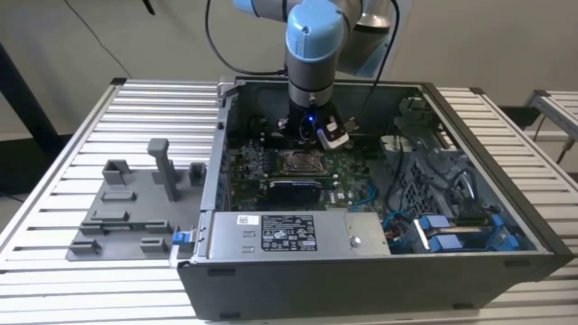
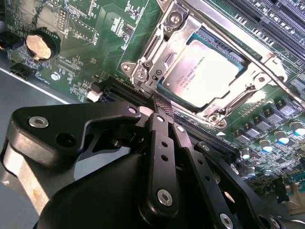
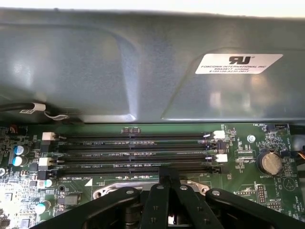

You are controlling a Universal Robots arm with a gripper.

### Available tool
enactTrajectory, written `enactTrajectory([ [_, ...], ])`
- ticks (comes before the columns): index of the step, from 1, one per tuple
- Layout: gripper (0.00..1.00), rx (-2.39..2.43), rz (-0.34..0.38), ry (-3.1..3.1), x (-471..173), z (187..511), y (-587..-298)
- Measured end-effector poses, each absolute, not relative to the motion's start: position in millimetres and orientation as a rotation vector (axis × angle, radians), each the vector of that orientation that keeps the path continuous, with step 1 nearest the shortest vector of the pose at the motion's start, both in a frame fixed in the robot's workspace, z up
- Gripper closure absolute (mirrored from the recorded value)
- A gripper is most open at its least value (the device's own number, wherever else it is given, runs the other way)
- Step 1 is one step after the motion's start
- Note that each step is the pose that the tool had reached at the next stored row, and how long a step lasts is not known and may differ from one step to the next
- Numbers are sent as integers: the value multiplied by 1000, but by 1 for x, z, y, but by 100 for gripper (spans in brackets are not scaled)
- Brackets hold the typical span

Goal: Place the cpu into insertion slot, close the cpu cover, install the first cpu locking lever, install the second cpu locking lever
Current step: 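Install the first cpu locking lever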

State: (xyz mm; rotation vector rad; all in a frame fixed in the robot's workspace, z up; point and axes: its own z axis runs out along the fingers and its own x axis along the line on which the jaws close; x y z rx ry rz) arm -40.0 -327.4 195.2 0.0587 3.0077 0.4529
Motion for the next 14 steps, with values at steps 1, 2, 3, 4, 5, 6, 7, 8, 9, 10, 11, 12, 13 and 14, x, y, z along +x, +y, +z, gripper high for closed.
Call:
enactTrajectory([
  [1, 89, 59, 453, 3008, -40, 195, -327],
  [2, 89, 59, 453, 3008, -40, 195, -327],
  [3, 89, 59, 453, 3008, -40, 195, -327],
  [4, 89, 58, 453, 3008, -40, 195, -327],
  [5, 89, 58, 453, 3008, -40, 195, -327],
  [6, 89, 59, 453, 3008, -40, 195, -327],
  [7, 89, 58, 453, 3008, -40, 194, -327],
  [8, 89, 58, 453, 3008, -40, 194, -327],
  [9, 89, 58, 453, 3008, -40, 194, -327],
  [10, 89, 59, 454, 3008, -40, 195, -327],
  [11, 89, 59, 456, 3007, -40, 195, -327],
  [12, 89, 59, 457, 3007, -40, 195, -327],
  [13, 89, 59, 460, 3007, -40, 195, -327],
  [14, 89, 59, 460, 3007, -40, 195, -327],
])
